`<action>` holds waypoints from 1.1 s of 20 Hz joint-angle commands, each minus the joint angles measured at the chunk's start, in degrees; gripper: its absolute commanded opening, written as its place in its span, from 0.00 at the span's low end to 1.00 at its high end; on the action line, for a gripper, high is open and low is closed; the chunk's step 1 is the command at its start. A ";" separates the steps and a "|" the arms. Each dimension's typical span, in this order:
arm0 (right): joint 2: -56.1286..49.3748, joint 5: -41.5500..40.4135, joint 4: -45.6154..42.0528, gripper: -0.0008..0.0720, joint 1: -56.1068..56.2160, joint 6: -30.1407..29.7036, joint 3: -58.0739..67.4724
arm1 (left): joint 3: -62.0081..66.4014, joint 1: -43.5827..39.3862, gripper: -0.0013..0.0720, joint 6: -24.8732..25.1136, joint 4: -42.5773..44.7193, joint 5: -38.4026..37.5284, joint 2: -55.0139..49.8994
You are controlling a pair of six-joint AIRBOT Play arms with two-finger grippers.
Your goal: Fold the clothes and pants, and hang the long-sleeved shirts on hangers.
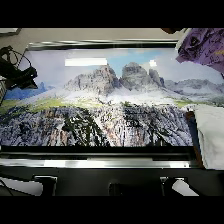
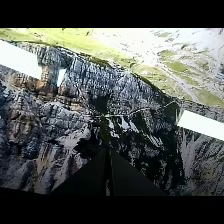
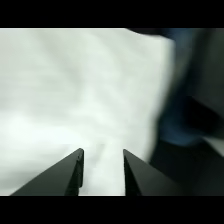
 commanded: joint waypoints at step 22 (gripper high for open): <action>-10.03 -29.64 19.41 0.06 74.29 -18.47 9.09 | -39.58 -5.79 0.04 17.31 -0.20 23.06 28.68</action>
